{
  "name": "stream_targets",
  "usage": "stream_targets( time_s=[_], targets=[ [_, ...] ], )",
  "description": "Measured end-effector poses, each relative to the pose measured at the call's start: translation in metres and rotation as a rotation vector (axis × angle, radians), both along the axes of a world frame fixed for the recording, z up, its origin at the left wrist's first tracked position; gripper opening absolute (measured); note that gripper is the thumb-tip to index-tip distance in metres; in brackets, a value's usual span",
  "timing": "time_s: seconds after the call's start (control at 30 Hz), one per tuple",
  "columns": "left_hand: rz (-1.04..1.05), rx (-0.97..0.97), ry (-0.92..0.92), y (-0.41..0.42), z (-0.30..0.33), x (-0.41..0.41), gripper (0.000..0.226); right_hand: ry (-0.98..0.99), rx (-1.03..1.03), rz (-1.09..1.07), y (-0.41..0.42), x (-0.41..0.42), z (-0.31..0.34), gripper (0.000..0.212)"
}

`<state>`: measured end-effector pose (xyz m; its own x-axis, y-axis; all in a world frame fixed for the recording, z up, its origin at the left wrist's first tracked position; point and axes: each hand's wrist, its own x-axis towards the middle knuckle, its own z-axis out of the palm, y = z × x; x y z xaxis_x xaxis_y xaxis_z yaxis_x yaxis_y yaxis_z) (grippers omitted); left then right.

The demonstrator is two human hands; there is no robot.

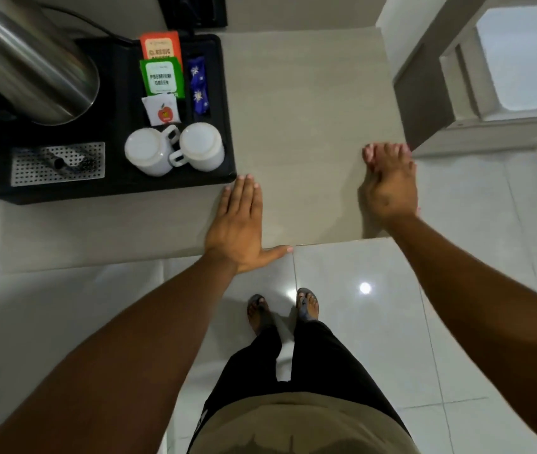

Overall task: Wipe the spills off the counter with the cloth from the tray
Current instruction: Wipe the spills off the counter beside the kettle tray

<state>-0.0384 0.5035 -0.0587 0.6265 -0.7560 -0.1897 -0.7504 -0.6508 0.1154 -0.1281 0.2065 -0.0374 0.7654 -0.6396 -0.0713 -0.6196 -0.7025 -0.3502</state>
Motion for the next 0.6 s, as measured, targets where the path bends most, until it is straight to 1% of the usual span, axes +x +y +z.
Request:
stream_targets(
  time_s=[0.07,0.13,0.2,0.27,0.3,0.37,0.43,0.5,0.6],
  targets=[
    [0.002,0.017,-0.005,0.004,0.001,-0.001,0.133,0.002,-0.001,-0.033,0.001,0.036,-0.002,0.05],
    [0.004,0.016,-0.02,0.006,0.001,-0.001,0.127,-0.013,0.011,0.007,0.018,0.064,-0.004,0.052],
    [-0.001,0.007,-0.026,0.007,0.0,-0.002,0.12,-0.036,0.035,0.157,0.048,0.074,-0.002,0.051],
    [0.003,0.001,-0.026,0.009,-0.002,-0.003,0.116,-0.054,-0.012,0.357,0.085,0.057,-0.004,0.046],
    [0.006,-0.002,-0.03,0.01,-0.003,-0.003,0.115,-0.06,-0.023,0.411,0.097,0.041,-0.004,0.046],
    [0.012,-0.017,-0.024,0.008,-0.001,-0.004,0.114,-0.043,-0.005,0.387,0.092,0.009,-0.006,0.051],
    [0.011,-0.047,-0.032,0.005,-0.001,-0.007,0.113,-0.017,-0.023,0.306,0.055,-0.004,-0.005,0.054],
    [0.004,-0.086,-0.029,0.005,-0.002,-0.007,0.112,0.011,-0.049,0.243,0.013,0.016,-0.004,0.05],
    [0.012,-0.099,-0.021,0.008,-0.004,-0.003,0.113,0.01,-0.079,0.195,-0.037,0.083,0.005,0.04]
  ],
)
